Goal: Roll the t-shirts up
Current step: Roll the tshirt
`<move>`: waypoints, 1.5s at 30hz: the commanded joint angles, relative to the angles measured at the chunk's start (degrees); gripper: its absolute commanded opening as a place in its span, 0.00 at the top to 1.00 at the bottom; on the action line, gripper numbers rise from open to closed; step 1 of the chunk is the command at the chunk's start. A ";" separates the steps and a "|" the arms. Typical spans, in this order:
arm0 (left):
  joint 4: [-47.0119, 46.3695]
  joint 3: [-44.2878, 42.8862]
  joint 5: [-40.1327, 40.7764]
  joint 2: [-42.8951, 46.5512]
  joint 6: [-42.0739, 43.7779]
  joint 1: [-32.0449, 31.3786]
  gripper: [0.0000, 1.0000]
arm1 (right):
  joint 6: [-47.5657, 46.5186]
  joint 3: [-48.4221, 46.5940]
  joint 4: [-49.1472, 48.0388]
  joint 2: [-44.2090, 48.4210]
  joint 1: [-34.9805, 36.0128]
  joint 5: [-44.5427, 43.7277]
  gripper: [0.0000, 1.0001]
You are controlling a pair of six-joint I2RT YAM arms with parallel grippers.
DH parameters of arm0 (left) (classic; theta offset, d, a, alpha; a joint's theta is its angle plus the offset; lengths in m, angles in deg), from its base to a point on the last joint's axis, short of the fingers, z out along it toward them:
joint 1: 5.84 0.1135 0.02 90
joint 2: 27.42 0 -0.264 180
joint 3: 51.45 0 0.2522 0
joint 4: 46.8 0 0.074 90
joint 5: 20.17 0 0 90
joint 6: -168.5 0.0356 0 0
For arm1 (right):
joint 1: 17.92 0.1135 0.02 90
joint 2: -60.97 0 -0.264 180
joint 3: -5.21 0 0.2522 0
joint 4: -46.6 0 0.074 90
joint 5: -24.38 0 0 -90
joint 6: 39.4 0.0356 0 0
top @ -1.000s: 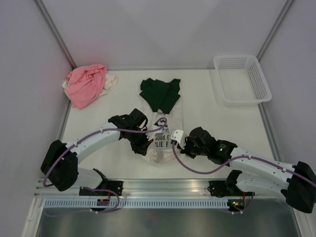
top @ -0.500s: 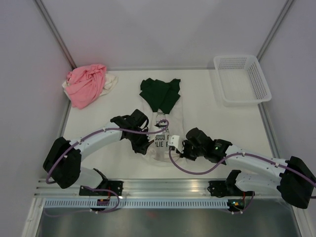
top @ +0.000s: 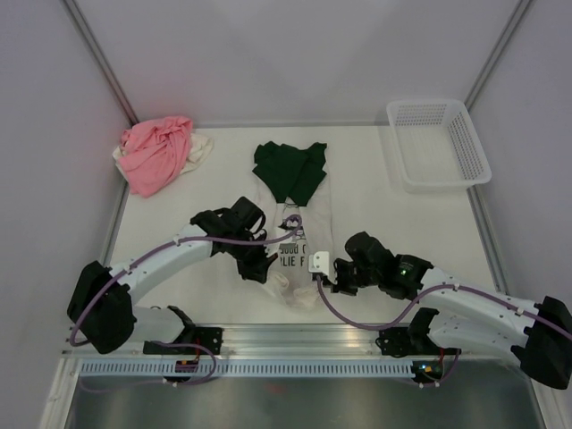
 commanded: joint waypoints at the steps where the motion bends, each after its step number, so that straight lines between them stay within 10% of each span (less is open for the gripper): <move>1: -0.76 -2.46 -3.13 -2.38 -1.90 -0.22 0.89 | 0.39 0.95 -5.43 0.73 -0.32 1.49 1.00; 25: -1.47 -12.13 -3.58 -15.21 -11.65 10.23 0.91 | 2.85 -10.21 -6.13 -20.72 -19.22 6.67 1.00; 35: -0.51 -17.66 -5.33 -17.86 -15.34 16.91 0.42 | 15.32 -12.23 -10.26 -23.54 -23.96 2.54 0.68; 45: 1.17 -4.60 -1.21 -7.85 -6.12 14.47 0.61 | 30.15 -9.52 -4.20 -16.25 -28.10 7.29 0.71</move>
